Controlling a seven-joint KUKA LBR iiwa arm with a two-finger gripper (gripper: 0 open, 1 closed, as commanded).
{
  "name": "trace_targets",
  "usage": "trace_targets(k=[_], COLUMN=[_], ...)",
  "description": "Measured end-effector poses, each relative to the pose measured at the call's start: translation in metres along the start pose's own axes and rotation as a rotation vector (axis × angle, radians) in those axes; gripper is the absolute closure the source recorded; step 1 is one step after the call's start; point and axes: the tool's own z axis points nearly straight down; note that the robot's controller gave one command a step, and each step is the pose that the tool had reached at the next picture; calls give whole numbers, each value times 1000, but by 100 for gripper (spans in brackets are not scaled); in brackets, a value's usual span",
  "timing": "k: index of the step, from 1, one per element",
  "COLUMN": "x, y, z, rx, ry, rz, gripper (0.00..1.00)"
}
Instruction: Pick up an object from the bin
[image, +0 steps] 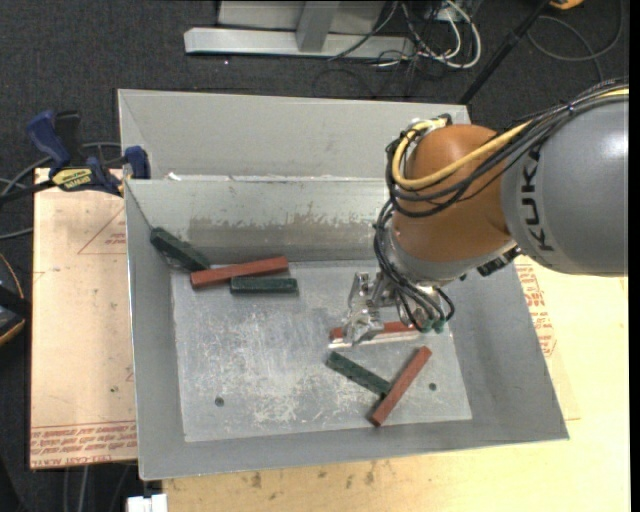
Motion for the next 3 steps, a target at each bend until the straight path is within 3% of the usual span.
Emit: trace_targets(k=[1, 2, 3], x=[33, 31, 26], y=[-108, -105, -89], z=[73, 71, 109], rx=[2, 1, 4], ry=[5, 2, -10], rz=[-158, -160, -554], gripper=[0, 0, 100])
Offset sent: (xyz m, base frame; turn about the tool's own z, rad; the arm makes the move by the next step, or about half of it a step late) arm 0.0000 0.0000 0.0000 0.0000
